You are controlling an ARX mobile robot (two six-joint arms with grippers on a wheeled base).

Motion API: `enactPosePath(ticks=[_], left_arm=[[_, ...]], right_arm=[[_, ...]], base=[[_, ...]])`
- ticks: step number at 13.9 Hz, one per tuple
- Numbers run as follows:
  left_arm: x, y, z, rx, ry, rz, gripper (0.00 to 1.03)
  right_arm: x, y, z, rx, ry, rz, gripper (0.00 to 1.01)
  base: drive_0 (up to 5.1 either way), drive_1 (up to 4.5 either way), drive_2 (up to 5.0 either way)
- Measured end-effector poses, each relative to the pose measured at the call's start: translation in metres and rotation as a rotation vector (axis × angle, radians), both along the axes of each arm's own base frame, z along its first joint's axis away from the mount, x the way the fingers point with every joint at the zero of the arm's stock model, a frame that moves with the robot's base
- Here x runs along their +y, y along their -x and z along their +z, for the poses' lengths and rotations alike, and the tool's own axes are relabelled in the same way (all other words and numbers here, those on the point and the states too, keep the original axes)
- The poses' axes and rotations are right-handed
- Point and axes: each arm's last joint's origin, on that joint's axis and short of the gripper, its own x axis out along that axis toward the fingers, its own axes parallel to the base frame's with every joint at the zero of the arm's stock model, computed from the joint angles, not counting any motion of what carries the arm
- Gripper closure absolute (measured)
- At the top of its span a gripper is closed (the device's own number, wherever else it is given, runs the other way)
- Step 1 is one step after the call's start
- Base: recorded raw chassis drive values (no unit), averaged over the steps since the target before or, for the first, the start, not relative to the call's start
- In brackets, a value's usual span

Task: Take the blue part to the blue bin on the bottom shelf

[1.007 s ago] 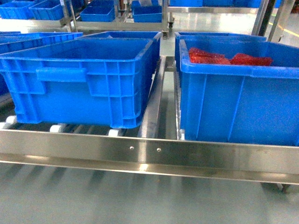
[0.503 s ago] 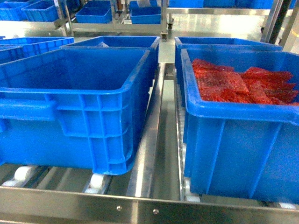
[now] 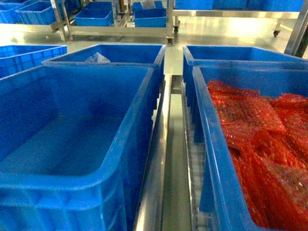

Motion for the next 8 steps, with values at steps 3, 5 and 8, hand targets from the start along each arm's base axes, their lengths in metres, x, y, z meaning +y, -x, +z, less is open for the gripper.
enactPosePath(ticks=[3,5,8], left_arm=[[-0.0003,-0.0008,-0.0012,0.010,-0.004,0.000,0.60],[-0.0002,-0.0004,-0.0005,0.003,-0.001,0.000,0.60],[-0.0001,-0.0002,-0.0004,0.002,-0.001,0.000,0.60]], right_arm=[[0.0000,0.0000,0.0000,0.000,0.000,0.000,0.03],[0.0000,0.0000,-0.0003,0.003,0.000,0.000,0.03],[0.0000,0.0000,-0.0002,0.002,0.000,0.001,0.03]], base=[[0.0,0.00,0.0],[0.0,0.00,0.0],[0.0,0.00,0.0]])
